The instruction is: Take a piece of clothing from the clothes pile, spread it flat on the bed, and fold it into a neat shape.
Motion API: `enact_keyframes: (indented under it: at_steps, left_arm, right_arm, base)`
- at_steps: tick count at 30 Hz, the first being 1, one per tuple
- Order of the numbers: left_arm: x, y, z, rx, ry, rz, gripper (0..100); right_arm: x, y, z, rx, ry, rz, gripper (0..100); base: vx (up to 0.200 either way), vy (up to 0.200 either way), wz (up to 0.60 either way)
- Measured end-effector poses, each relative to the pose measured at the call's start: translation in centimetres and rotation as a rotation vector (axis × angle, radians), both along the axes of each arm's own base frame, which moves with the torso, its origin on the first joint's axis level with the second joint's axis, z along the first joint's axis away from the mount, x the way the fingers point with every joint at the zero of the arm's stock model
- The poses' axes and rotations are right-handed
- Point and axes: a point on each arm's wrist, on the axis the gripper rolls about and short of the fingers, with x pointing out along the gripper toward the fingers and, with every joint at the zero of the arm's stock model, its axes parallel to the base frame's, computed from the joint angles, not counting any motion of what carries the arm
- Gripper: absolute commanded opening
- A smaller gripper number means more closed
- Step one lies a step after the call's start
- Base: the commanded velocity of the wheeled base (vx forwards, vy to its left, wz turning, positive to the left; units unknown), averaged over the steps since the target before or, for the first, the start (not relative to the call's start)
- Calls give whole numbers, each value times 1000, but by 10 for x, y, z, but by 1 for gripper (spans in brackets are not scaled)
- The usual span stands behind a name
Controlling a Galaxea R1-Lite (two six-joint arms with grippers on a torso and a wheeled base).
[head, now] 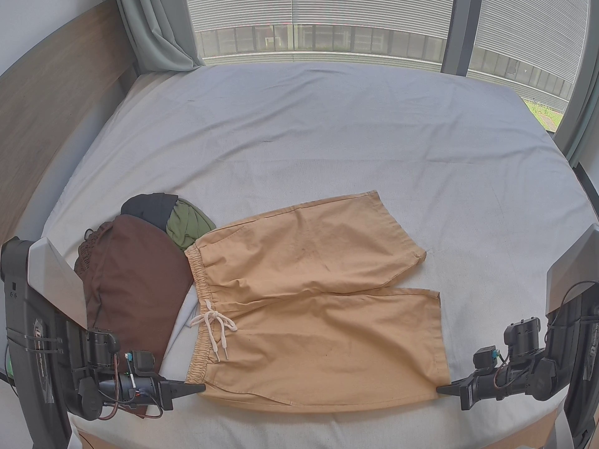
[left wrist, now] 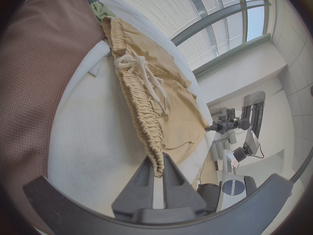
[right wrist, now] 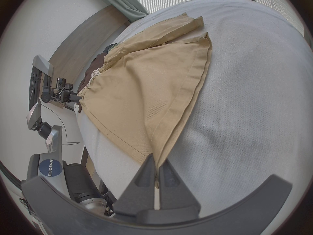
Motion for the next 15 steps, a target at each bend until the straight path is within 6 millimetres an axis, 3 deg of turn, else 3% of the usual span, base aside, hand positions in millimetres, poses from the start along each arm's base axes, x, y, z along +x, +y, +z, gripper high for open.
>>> enact_keyframes:
  at_steps: [15]
  left_arm:
    - [-6, 6, -10, 49, -42, -44, 0]
  right_arm:
    - [7, 0, 13, 48, -109, 20, 0]
  base:
    - [0, 0, 0]
